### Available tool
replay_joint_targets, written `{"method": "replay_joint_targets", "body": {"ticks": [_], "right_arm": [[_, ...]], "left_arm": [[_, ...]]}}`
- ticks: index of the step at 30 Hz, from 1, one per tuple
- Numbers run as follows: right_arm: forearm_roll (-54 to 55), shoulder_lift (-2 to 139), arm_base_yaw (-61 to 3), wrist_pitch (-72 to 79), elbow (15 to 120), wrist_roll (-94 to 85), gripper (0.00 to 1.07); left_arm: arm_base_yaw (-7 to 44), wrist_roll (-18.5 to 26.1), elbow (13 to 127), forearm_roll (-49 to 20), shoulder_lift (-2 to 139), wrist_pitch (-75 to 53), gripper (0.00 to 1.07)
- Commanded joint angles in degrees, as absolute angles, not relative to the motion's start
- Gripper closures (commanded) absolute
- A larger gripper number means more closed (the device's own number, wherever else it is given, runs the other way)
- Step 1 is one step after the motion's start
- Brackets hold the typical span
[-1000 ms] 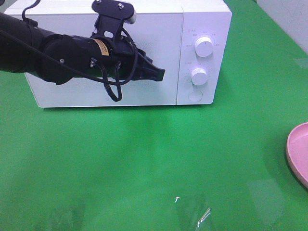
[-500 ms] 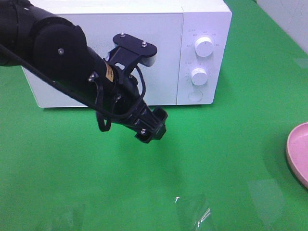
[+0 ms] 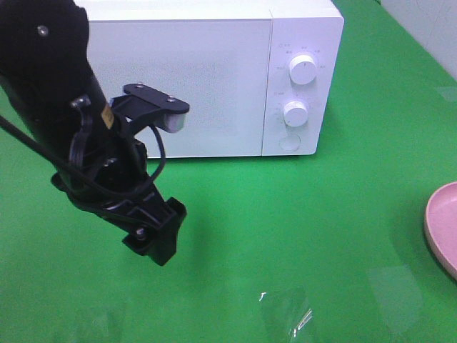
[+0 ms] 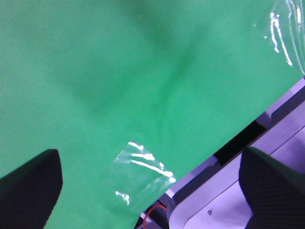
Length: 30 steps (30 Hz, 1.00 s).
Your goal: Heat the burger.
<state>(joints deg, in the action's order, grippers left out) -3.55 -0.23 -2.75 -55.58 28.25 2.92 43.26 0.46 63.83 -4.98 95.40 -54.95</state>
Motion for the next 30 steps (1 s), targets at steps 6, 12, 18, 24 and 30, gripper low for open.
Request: {"method": "replay_joint_targets", "body": {"ticks": [6,12,18,24,30], "right_arm": [[-3.61,-1.78,-2.58,-55.12,28.13,2.46,0.32],[-3.61,-1.78,-2.58,-55.12,28.13,2.46,0.32],[-3.61,-1.78,-2.58,-55.12,28.13,2.46,0.32],[-3.61,-1.78,-2.58,-55.12,28.13,2.46,0.32],[-3.61,-1.78,-2.58,-55.12,28.13,2.46,0.32]], "left_arm": [[33.63,1.60,64.06,-6.53,90.41,-62.97,0.13],[22.35,2.92,64.06,-6.53,83.59,-66.69,0.13],[12.38,5.67,64.00,-6.53,77.98,-70.36,0.14],[-0.34,8.19,63.77,-6.93,70.53,-72.82,0.14],[-2.23,8.19,58.27,-7.28,63.43,-70.47,0.14]]}}
